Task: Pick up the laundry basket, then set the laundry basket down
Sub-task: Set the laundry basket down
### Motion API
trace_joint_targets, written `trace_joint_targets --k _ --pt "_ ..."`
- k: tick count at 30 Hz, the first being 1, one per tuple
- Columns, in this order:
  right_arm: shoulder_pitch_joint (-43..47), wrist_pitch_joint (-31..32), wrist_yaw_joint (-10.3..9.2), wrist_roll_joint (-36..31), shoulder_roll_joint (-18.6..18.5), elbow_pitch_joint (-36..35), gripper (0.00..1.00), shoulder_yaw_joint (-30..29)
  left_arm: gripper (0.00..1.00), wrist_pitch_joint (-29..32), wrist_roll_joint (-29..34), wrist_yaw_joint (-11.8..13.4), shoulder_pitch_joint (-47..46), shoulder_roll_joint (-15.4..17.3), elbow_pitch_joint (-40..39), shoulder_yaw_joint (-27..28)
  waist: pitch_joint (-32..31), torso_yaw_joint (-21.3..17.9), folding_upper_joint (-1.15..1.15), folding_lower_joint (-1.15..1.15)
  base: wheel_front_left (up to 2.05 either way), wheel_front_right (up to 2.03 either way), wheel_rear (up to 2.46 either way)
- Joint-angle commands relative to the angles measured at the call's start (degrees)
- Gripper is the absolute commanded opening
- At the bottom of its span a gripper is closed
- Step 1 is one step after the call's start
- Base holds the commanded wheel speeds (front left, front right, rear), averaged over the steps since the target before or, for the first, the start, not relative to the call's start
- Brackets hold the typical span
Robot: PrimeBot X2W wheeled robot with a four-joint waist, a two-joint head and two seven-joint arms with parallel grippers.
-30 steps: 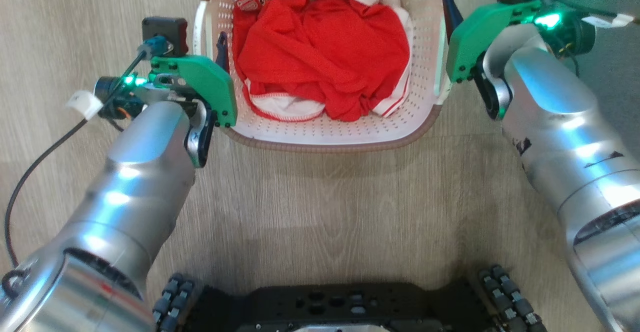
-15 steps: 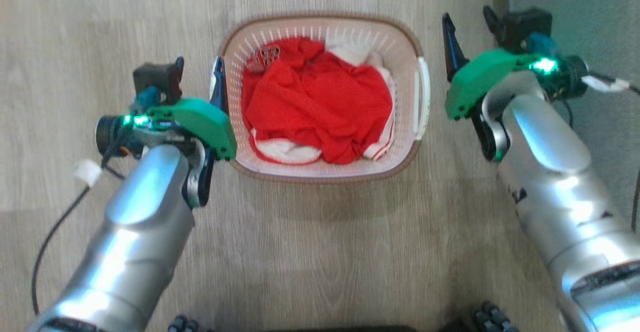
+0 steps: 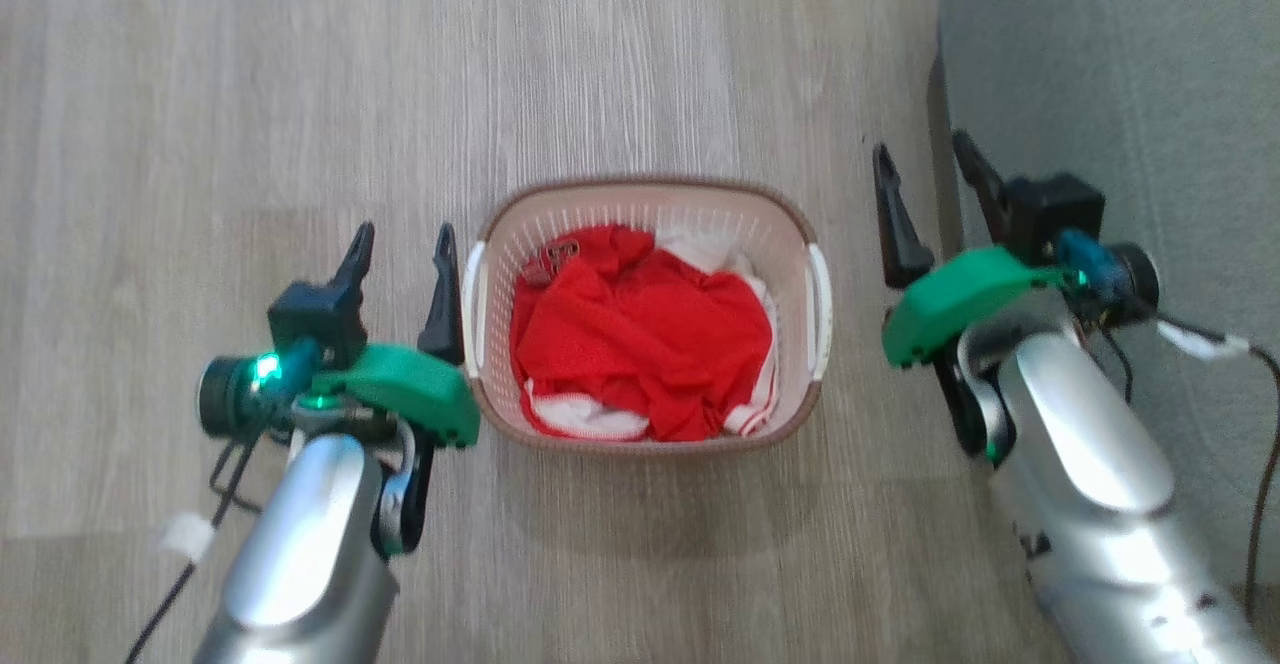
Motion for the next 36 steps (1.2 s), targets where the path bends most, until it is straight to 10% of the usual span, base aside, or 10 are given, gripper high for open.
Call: trace_joint_targets --k 1,36 --pt "2.02 -0.58 -0.09 -0.79 0.94 -3.14 1.0 0.24 1.0 -0.28 1.24 -0.3 1.19 0.54 -3.1 2.84 -3.72 0.1 -0.01 0.01 0.0 0.0 0.0" --pt "31.56 -0.58 -0.09 -1.57 0.94 -27.25 1.0 -6.9 1.0 -0.28 7.43 -1.44 26.52 -1.77 -20.82 12.57 -18.72 0.39 -0.01 0.01 0.0 0.0 0.0"
